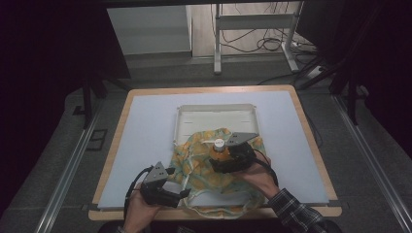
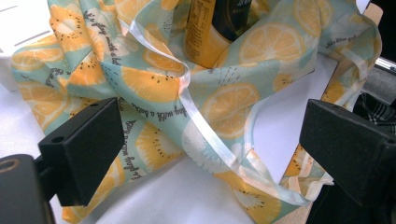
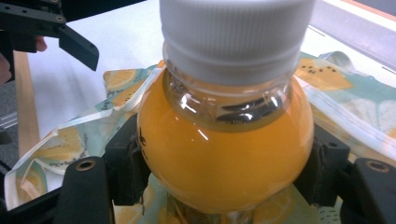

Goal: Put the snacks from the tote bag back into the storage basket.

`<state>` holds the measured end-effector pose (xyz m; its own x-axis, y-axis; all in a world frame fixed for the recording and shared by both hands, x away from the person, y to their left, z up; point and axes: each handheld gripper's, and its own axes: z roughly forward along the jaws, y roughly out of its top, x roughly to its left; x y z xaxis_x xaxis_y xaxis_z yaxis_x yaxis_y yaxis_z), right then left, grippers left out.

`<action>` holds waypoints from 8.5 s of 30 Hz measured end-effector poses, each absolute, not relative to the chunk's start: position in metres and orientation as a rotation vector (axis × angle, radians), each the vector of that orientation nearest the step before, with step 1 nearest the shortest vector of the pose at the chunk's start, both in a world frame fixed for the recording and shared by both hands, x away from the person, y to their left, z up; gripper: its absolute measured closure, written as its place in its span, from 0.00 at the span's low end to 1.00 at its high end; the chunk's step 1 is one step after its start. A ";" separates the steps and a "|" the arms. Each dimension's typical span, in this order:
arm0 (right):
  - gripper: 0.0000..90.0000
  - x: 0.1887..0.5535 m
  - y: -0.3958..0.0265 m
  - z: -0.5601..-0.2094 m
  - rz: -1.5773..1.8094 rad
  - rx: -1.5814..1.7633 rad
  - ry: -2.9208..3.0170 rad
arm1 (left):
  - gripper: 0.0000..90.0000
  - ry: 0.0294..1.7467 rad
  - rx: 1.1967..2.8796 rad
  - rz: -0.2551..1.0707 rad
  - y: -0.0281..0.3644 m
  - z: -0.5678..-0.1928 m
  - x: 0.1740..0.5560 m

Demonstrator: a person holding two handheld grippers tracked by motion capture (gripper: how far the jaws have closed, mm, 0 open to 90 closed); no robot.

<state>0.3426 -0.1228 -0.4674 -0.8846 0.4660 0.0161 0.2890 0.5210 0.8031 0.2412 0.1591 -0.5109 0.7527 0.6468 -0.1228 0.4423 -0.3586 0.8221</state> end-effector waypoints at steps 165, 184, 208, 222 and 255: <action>0.34 0.427 -0.023 -0.398 1.428 0.595 2.492 | 0.05 0.810 1.977 0.364 0.169 -0.508 0.240; 0.34 0.448 -0.017 -0.410 1.421 0.578 2.459 | 0.04 0.804 1.970 0.377 0.170 -0.507 0.239; 0.34 0.469 -0.009 -0.420 1.404 0.597 2.454 | 0.03 0.798 1.960 0.373 0.170 -0.508 0.241; 0.34 0.481 -0.003 -0.426 1.394 0.595 2.451 | 0.03 0.780 1.955 0.374 0.170 -0.508 0.240; 0.34 0.503 0.009 -0.449 1.360 0.590 2.493 | 0.03 0.770 1.958 0.367 0.170 -0.507 0.240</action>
